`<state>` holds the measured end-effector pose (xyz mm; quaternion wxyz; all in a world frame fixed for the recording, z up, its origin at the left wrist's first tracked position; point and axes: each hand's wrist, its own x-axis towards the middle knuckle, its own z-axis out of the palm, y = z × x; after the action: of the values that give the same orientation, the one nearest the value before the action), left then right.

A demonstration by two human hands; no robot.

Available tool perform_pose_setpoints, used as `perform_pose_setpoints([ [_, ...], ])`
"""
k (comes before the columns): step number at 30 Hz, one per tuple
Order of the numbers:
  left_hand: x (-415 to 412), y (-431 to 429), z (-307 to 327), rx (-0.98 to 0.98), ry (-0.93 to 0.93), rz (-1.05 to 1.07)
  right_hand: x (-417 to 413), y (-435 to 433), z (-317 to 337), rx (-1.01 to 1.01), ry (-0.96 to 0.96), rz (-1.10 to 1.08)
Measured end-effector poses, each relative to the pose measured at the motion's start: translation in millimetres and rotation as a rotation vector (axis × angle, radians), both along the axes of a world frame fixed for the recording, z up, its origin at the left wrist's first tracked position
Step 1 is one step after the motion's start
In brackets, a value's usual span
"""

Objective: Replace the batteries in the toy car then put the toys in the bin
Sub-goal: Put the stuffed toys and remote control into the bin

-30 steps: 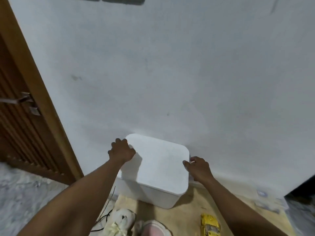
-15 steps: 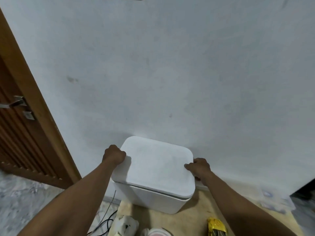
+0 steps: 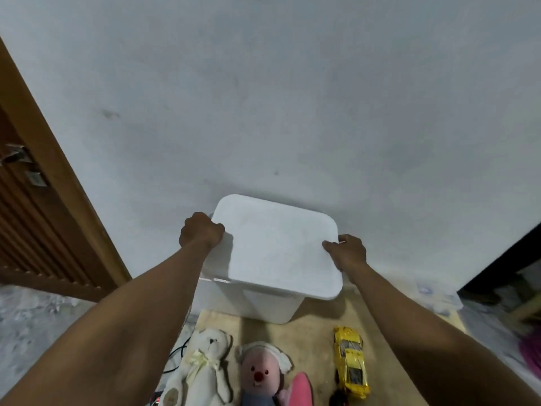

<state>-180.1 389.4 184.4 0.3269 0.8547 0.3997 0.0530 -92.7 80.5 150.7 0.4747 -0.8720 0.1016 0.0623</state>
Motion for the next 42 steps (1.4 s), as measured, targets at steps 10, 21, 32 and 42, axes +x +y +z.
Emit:
perform_pose_setpoints([
  [10,7,-196,-4,0.015,0.03,-0.417,-48,-187,0,-0.274,-0.041,-0.239],
  [21,-29,-407,-107,-0.21,0.343,-0.672,-115,-395,-94,-0.479,0.375,-0.375],
  [32,-62,-463,-175,-0.305,0.592,-0.597,-126,-434,-158,-0.565,0.505,-0.203],
  [42,-55,-460,-171,-0.272,0.573,-0.591,-127,-414,-162,-0.643,0.491,-0.16],
])
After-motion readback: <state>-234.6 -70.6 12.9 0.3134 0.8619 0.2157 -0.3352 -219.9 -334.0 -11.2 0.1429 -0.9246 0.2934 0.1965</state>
